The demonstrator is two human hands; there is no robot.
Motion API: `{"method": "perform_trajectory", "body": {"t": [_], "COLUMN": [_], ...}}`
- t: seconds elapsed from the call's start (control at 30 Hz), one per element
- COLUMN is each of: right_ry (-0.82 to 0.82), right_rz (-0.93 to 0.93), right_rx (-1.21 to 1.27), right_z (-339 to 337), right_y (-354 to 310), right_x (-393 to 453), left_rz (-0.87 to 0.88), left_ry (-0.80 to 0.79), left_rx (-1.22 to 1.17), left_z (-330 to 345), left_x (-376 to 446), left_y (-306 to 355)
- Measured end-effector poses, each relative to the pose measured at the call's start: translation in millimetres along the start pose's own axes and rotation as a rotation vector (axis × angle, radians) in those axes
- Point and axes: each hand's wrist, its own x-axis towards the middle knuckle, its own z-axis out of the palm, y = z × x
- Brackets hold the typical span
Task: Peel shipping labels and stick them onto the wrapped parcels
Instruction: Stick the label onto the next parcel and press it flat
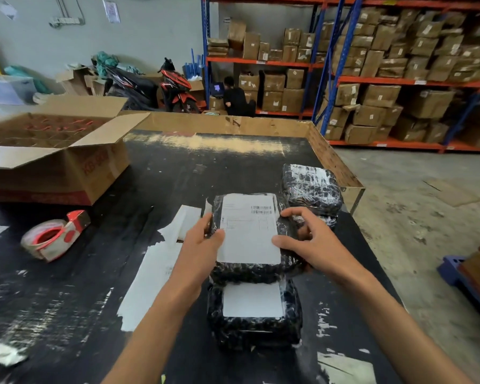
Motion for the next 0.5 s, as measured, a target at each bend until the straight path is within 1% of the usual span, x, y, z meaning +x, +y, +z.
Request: {"method": "perform_trajectory", "body": {"t": [0.07, 0.13, 0.27, 0.3, 0.4, 0.5], "right_ry": [-0.022, -0.042, -0.071, -0.060, 0.035, 0.116], "right_rz": [0.005, 0.026, 0.050, 0.053, 0.020, -0.135], "right_rx": [-0.040, -0.091, -0.080, -0.107, -0.311, -0.499], "right_z": [-1.0, 4.8, 16.2, 17.2, 17.5, 28.7], "right_y": [4.8, 11.3, 18.2, 19.6, 22.7, 10.5], "right_x": [-13.6, -30.0, -47.0, -48.0, -43.3, -40.7], "left_rz": [-0.023, -0.051, -0.063, -0.063, -0.049, -0.041], "left_ry": [-0.030, -0.064, -0.073, -0.087, -0.100, -0.047], "left_rx": [0.019, 0.089, 0.142, 0.139, 0.131, 0.113], "left_z": [1.2, 2.8, 1.7, 0.9, -4.4, -16.1], "left_x": [-11.4, -28.1, -38.3, -39.5, -41.8, -43.9], "left_y": [-15.3, -27.9, -42.5, -42.9, -39.5, -34.8]}}
